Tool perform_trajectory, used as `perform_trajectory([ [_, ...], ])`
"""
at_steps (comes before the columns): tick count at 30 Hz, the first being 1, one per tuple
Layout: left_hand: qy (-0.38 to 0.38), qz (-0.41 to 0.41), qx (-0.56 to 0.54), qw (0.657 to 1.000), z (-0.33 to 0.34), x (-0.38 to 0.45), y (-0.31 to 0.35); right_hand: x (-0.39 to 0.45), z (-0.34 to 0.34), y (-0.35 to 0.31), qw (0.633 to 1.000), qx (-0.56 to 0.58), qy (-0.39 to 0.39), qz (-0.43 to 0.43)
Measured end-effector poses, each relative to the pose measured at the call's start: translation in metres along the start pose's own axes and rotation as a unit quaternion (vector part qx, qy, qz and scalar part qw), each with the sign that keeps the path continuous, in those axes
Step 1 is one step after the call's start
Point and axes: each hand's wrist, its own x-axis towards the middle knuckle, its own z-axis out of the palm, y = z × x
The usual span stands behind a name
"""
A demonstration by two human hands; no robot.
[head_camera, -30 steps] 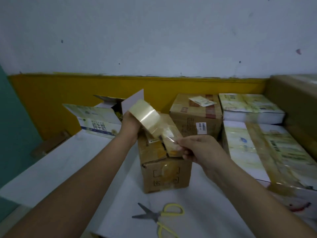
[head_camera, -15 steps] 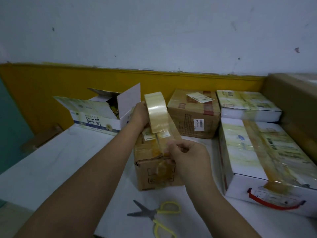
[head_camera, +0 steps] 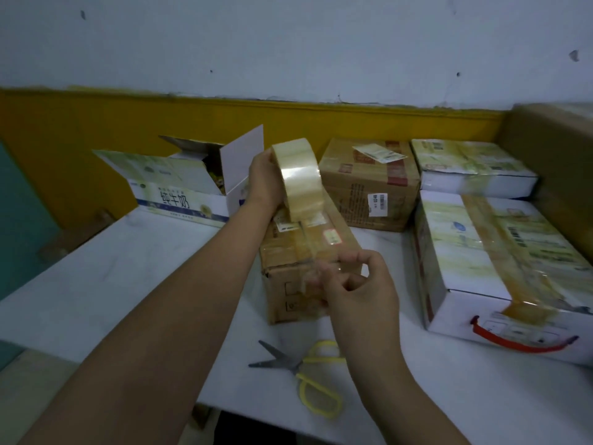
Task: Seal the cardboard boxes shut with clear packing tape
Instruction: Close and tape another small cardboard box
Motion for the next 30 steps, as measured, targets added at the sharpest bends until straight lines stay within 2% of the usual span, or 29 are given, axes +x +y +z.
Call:
perform_trajectory([
  [1,0.001,0.006,0.029,1.0,-0.004,0.003,-0.001,-0.001,-0.001,0.003,1.0,-0.003,-0.001,0.0],
  [4,-0.035,0.021,0.024,0.999,-0.013,0.011,-0.008,-0.002,-0.003,0.009,0.999,-0.034,0.0,0.003],
  [7,-0.001,0.035,0.078,0.996,-0.013,0.01,-0.005,-0.003,-0.002,0.016,1.0,-0.028,0.0,0.003],
  [9,0.03,0.066,0.2,0.977,-0.02,0.016,-0.004,-0.004,0.001,0.021,1.0,-0.015,0.001,0.001],
  [13,-0.017,0.022,0.351,0.936,-0.015,0.011,-0.001,0.003,0.003,0.027,0.993,-0.102,0.039,-0.034],
  [14,-0.04,0.027,0.405,0.913,-0.013,0.011,0.001,0.006,0.001,0.025,0.987,-0.149,0.043,-0.045],
  [17,-0.104,0.007,0.592,0.799,-0.017,0.009,0.01,0.012,-0.014,0.017,0.94,-0.325,0.051,-0.09],
  [18,-0.133,-0.003,0.646,0.752,-0.021,0.009,0.013,0.012,-0.018,0.011,0.922,-0.361,0.065,-0.128],
  [20,-0.142,0.004,0.705,0.695,-0.023,-0.003,0.017,0.01,-0.018,0.001,0.888,-0.371,0.104,-0.249],
  [22,-0.126,0.011,0.693,0.709,-0.02,-0.018,0.018,0.01,-0.005,0.001,0.862,-0.376,0.071,-0.333],
  [25,-0.071,0.034,0.65,0.756,-0.009,-0.041,0.019,0.025,0.004,0.011,0.829,-0.457,-0.051,-0.319],
  [27,-0.05,0.024,0.66,0.749,-0.004,-0.054,0.023,0.045,-0.017,0.014,0.808,-0.491,-0.094,-0.312],
  [30,-0.032,-0.029,0.691,0.722,-0.005,-0.078,0.035,0.07,-0.064,0.009,0.802,-0.493,-0.15,-0.303],
])
